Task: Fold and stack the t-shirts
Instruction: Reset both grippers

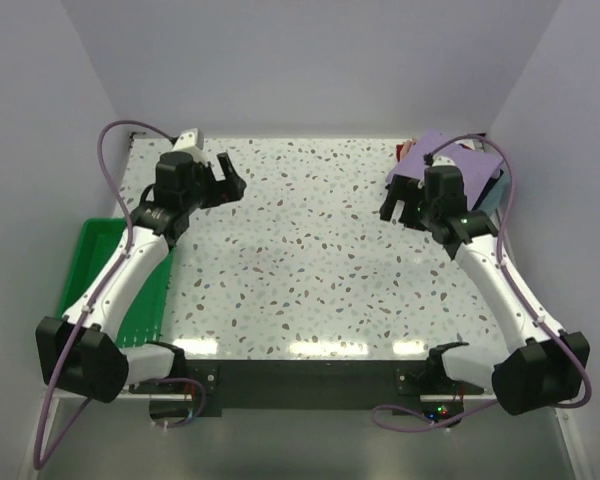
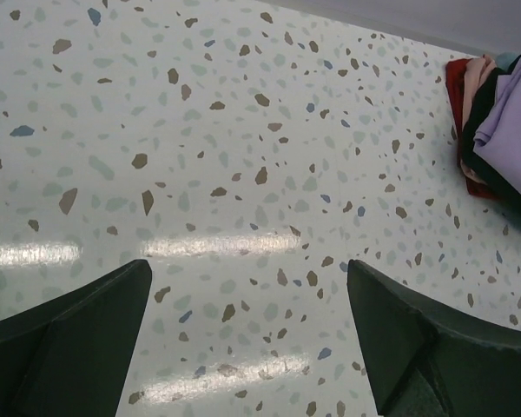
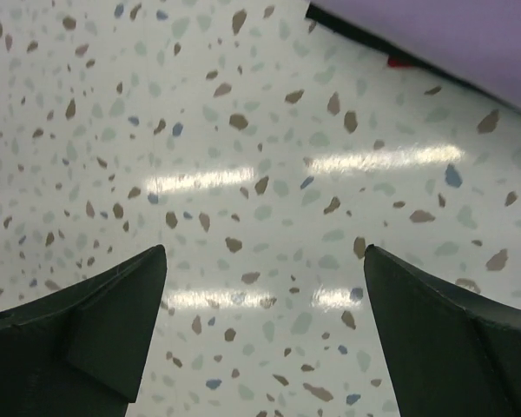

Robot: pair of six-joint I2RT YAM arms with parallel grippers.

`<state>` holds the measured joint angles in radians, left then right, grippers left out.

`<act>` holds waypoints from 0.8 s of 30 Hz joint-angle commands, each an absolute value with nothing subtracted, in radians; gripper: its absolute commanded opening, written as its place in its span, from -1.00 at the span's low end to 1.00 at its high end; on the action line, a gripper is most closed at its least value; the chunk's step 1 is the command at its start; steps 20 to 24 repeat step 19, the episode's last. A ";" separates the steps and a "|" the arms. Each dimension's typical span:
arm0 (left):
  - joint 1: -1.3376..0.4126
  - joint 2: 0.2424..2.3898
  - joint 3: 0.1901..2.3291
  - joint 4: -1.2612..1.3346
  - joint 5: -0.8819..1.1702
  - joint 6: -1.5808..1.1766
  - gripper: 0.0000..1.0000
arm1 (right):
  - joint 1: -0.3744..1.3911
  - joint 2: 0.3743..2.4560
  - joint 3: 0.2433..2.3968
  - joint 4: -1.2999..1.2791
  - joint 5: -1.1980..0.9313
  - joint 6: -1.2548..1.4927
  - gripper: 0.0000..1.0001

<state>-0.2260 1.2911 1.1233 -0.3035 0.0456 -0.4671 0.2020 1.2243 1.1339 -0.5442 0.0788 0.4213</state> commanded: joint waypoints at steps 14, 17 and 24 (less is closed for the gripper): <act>-0.311 0.939 0.936 -0.664 -0.227 -0.546 1.00 | 0.264 0.947 0.896 -0.618 0.003 0.381 0.98; -0.311 0.904 0.945 -0.755 -0.252 -0.584 1.00 | 0.262 0.931 0.885 -0.640 -0.029 0.367 0.98; -0.311 0.885 0.962 -0.799 -0.265 -0.615 1.00 | 0.264 0.927 0.897 -0.669 -0.038 0.361 0.97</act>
